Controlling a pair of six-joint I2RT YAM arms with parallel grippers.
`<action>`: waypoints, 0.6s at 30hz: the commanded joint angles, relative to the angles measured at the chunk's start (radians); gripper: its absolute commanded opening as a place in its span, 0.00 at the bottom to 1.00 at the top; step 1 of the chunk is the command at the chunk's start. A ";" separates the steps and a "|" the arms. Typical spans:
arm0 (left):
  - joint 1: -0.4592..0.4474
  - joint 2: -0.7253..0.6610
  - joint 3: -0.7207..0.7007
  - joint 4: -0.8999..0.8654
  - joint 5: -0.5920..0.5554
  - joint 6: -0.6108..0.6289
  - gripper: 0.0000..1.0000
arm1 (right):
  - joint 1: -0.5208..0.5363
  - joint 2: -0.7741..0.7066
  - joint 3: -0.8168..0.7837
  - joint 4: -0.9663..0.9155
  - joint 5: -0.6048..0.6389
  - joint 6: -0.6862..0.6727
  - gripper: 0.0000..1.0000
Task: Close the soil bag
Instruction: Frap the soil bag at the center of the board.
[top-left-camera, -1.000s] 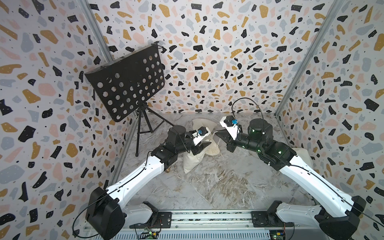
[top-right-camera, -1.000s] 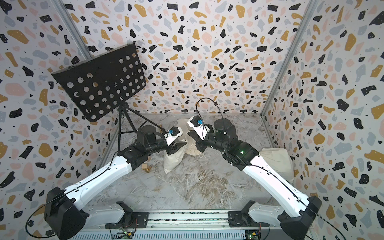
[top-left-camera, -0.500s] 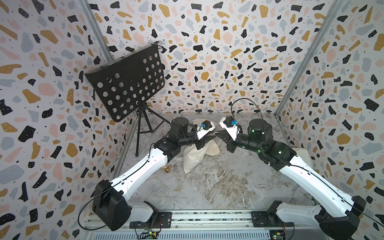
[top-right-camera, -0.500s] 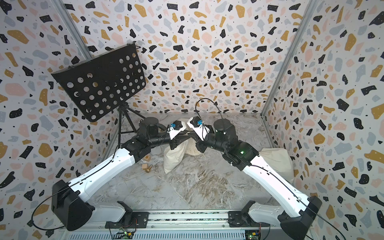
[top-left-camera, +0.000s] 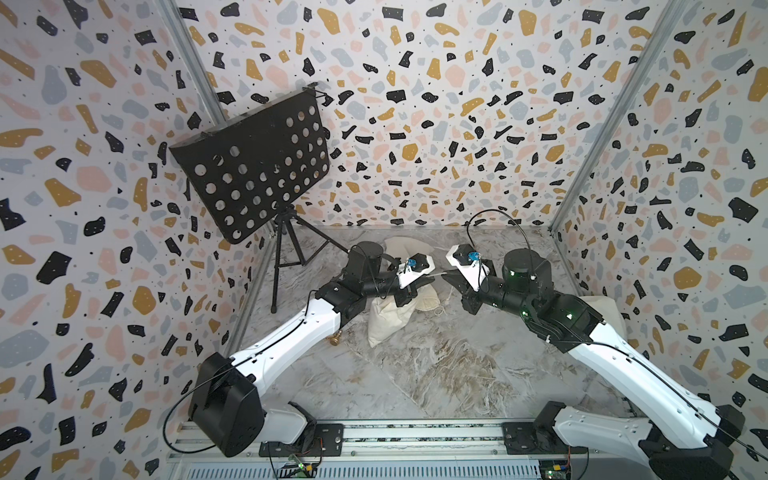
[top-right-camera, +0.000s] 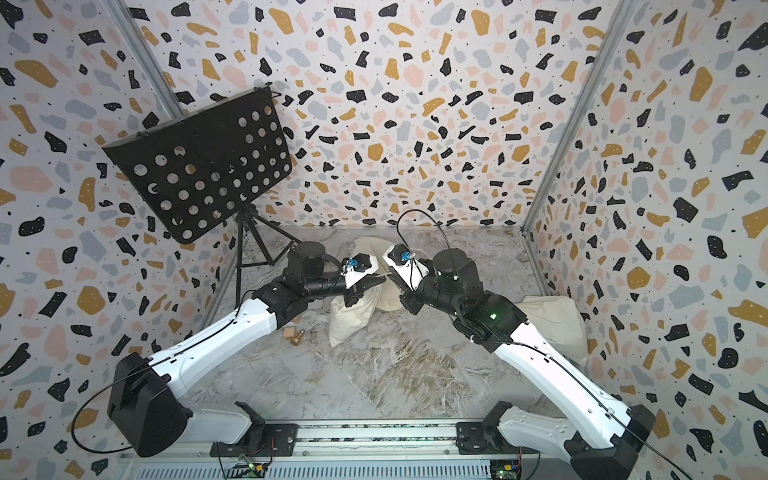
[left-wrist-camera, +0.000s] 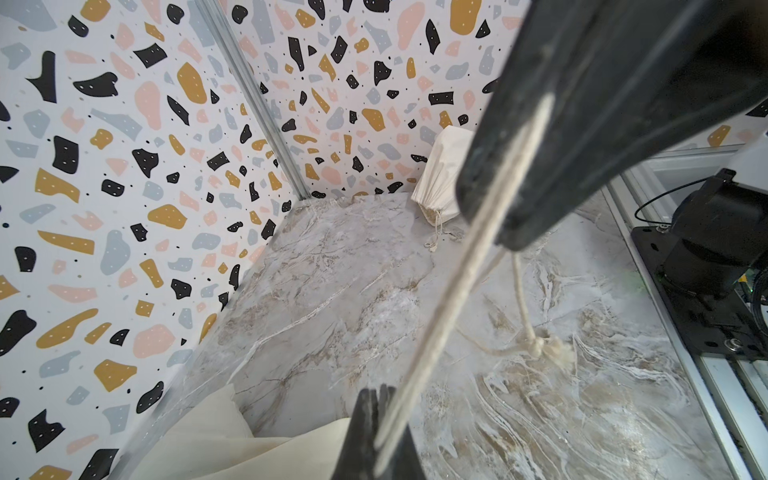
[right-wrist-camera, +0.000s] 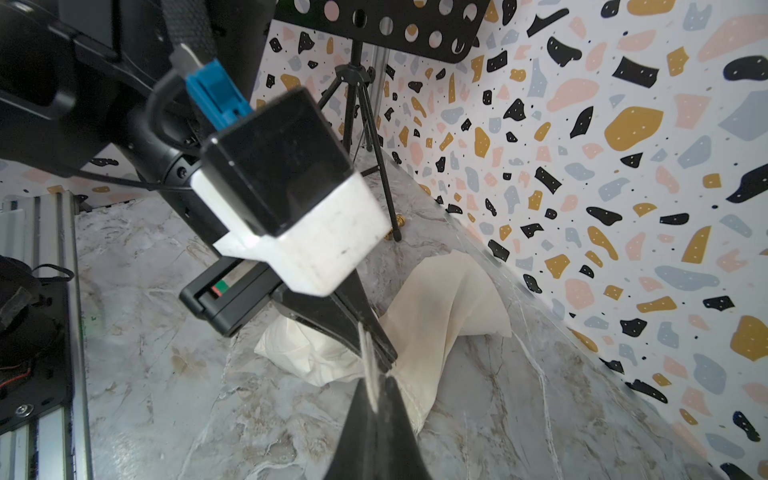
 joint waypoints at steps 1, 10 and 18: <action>0.057 0.086 -0.078 -0.231 -0.202 0.026 0.03 | -0.010 -0.122 0.058 0.151 0.024 -0.010 0.00; 0.050 0.188 -0.044 -0.347 -0.297 0.058 0.12 | -0.025 -0.140 0.070 0.167 0.035 -0.001 0.00; 0.027 0.278 0.004 -0.411 -0.378 0.066 0.14 | -0.033 -0.162 0.068 0.168 0.056 -0.006 0.00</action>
